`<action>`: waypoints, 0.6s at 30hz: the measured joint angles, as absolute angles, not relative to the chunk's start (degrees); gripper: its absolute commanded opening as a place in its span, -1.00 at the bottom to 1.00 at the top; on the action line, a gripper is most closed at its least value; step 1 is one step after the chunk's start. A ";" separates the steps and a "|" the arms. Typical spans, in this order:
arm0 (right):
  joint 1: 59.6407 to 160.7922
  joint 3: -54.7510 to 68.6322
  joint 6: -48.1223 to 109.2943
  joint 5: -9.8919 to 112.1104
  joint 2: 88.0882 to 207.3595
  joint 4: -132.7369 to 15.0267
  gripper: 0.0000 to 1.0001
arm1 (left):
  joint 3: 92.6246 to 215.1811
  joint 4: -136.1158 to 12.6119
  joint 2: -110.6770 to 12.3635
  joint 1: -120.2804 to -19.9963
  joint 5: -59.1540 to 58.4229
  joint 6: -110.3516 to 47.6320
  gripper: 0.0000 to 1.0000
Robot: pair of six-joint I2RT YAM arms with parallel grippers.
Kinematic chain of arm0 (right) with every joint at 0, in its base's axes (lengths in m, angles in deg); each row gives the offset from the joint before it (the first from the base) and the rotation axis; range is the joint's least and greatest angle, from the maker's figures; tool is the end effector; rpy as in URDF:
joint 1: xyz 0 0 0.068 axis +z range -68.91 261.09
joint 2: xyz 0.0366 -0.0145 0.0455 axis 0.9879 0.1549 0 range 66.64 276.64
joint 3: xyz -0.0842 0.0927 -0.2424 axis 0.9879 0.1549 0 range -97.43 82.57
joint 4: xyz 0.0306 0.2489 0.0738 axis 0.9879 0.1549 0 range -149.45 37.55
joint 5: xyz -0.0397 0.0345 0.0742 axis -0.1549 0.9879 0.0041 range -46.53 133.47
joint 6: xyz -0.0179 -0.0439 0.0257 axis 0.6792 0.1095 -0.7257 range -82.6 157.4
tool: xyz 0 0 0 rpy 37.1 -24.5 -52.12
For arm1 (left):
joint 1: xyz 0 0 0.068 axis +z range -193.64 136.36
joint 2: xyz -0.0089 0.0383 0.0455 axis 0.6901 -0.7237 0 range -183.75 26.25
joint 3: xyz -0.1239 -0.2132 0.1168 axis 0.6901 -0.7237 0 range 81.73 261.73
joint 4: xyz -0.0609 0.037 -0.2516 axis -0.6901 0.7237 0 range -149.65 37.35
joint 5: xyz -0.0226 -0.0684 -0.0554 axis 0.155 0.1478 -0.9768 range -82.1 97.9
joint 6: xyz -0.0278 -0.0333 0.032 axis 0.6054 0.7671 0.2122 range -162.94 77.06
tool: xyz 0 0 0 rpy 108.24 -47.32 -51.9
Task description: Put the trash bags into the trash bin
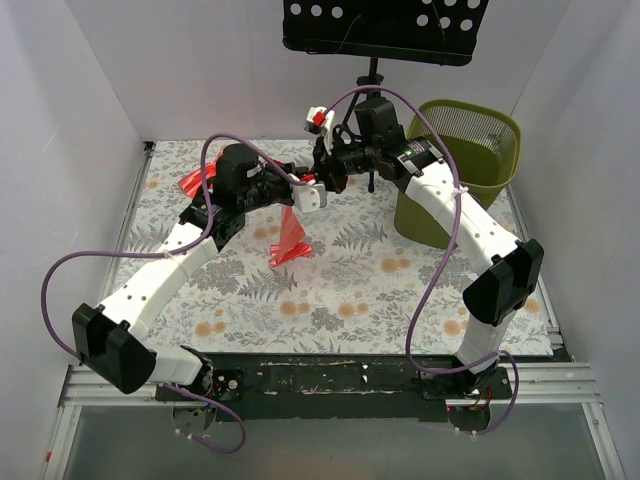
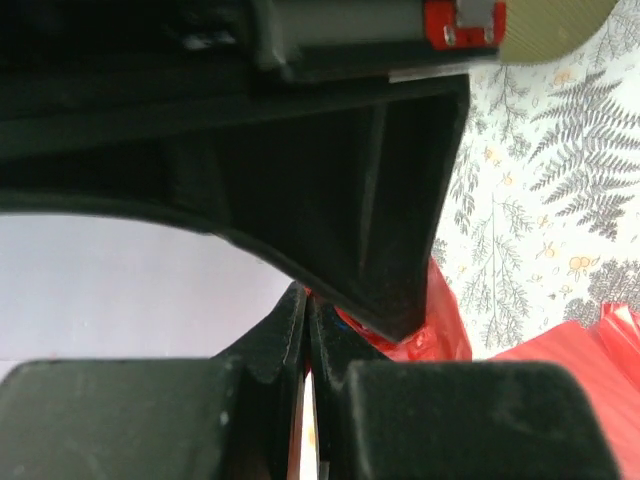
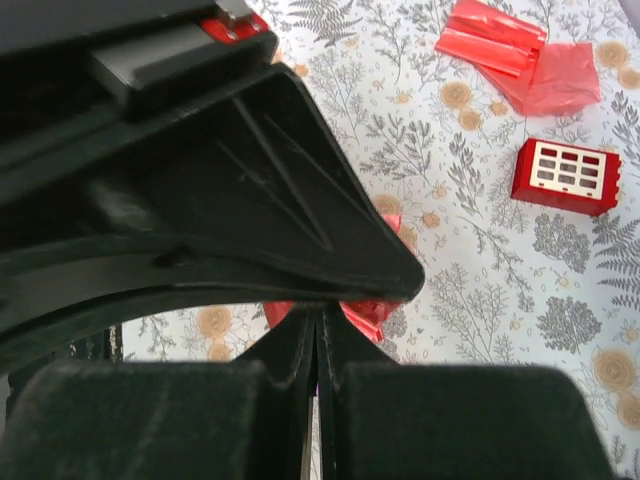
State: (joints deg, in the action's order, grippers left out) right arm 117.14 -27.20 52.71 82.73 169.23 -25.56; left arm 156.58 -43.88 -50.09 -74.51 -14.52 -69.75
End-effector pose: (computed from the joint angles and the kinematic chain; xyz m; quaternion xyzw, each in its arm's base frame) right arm 0.3132 0.2559 0.4158 -0.5063 0.6462 0.3704 0.4346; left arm 0.2558 -0.1688 0.3920 0.4820 0.6363 -0.1770 0.5758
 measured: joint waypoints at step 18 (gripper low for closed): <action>116.42 -30.57 54.09 73.53 169.78 -25.45 -0.97 | 156.08 -42.44 -48.38 -75.39 -13.64 -71.47 -1.00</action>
State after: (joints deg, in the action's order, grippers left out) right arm 116.42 -30.57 54.09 73.53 169.77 -25.45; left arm 156.08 -42.44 -48.38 -75.39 -13.64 -71.47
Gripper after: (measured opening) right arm 0.020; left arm 0.007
